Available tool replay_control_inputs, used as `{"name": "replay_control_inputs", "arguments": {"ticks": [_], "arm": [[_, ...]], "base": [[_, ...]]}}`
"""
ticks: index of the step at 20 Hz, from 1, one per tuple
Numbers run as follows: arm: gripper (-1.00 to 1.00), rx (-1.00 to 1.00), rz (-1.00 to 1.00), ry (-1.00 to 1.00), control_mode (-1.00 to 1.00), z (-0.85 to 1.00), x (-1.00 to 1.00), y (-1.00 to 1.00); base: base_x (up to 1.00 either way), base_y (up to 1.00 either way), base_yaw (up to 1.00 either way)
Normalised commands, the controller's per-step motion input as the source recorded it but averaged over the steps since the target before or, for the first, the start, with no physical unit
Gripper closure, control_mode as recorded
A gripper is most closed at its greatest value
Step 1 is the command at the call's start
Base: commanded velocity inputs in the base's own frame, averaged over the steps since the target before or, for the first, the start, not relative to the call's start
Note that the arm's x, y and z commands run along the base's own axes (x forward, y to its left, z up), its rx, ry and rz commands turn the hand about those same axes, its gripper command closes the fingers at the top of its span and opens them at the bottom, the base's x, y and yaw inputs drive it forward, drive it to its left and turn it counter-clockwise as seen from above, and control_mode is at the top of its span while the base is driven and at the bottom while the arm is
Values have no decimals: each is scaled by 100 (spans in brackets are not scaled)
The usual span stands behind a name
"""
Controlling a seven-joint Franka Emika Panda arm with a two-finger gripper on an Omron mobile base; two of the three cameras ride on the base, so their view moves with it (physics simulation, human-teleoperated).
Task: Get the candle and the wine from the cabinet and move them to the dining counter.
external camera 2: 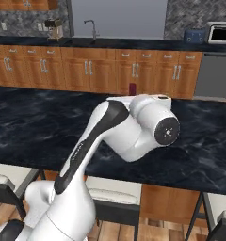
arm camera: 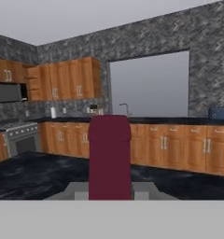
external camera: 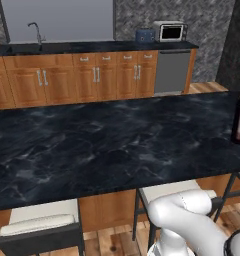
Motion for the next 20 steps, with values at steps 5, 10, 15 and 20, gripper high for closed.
{"name": "replay_control_inputs", "arguments": {"ticks": [5, 10, 15, 20], "arm": [[100, 4, 15, 0, -100, -30, 30, -65], [100, 4, 11, 0, -100, -29, 38, -48], [100, 4, 4, 0, -100, -36, 38, -26], [100, 6, 0, 0, -100, -28, 34, -1]], "base": [[0, 0, 0], [0, 0, 0], [0, 0, 0], [0, 0, 0]]}}
